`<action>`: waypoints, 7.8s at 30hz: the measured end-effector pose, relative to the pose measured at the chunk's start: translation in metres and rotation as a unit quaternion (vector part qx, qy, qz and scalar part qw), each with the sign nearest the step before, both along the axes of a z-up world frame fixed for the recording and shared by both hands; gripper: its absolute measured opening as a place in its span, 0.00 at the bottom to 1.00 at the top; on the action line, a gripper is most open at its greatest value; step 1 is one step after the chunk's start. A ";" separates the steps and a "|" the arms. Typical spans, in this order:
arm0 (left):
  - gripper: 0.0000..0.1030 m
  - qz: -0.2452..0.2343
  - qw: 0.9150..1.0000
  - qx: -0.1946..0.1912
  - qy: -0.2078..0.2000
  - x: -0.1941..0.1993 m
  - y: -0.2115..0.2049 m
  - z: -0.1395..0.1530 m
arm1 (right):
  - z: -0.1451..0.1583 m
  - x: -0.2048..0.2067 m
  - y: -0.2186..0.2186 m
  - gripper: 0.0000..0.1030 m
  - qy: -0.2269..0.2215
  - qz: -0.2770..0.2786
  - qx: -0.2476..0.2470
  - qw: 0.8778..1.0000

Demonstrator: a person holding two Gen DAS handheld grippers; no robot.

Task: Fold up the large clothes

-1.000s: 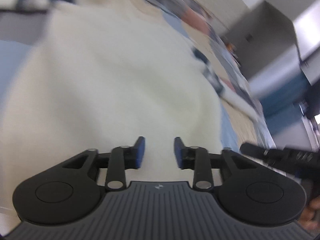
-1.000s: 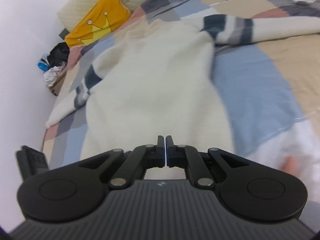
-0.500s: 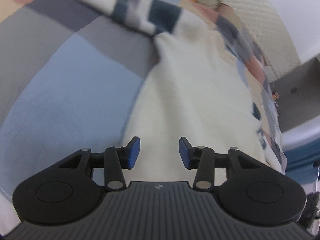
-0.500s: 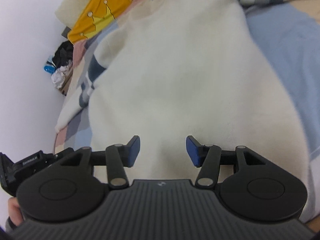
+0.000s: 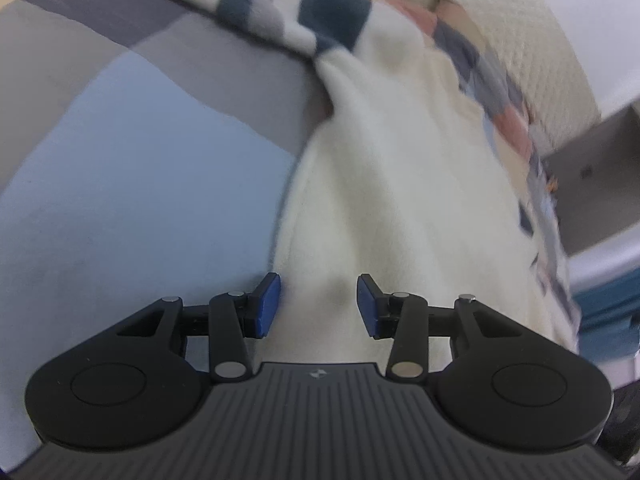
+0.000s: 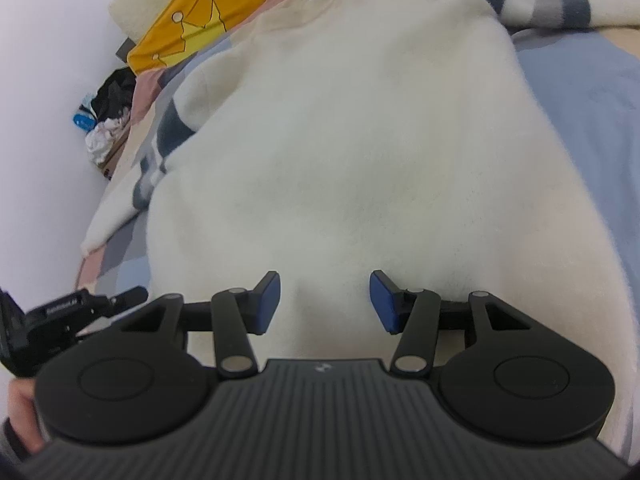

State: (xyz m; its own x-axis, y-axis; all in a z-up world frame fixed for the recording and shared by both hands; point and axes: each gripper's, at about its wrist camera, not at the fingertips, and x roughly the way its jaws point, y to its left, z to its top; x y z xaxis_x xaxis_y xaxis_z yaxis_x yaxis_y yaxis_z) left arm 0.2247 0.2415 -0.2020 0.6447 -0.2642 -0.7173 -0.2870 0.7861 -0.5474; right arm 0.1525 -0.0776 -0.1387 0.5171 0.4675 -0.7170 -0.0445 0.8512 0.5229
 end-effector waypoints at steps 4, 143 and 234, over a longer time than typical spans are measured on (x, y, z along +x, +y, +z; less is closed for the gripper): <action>0.46 -0.027 0.999 0.025 0.011 0.007 -0.015 -0.011 | 0.000 0.003 -0.002 0.51 -0.004 -0.003 0.003 1.000; 0.46 -0.056 0.968 0.238 -0.061 0.065 -0.218 0.002 | -0.075 0.129 -0.404 0.82 -0.116 -0.366 0.143 0.912; 0.47 0.051 0.985 0.047 -0.158 0.013 -0.024 0.067 | 0.033 0.041 0.089 0.70 -0.214 0.185 -0.103 0.954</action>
State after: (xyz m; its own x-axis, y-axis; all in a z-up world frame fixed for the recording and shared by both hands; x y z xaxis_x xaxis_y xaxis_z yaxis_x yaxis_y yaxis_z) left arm 0.2379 0.2172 -0.1346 0.8593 -0.1280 -0.4953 -0.1950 0.8131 -0.5485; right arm 0.1940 0.0114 -0.1059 0.6102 0.5472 -0.5729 -0.5338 0.8183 0.2131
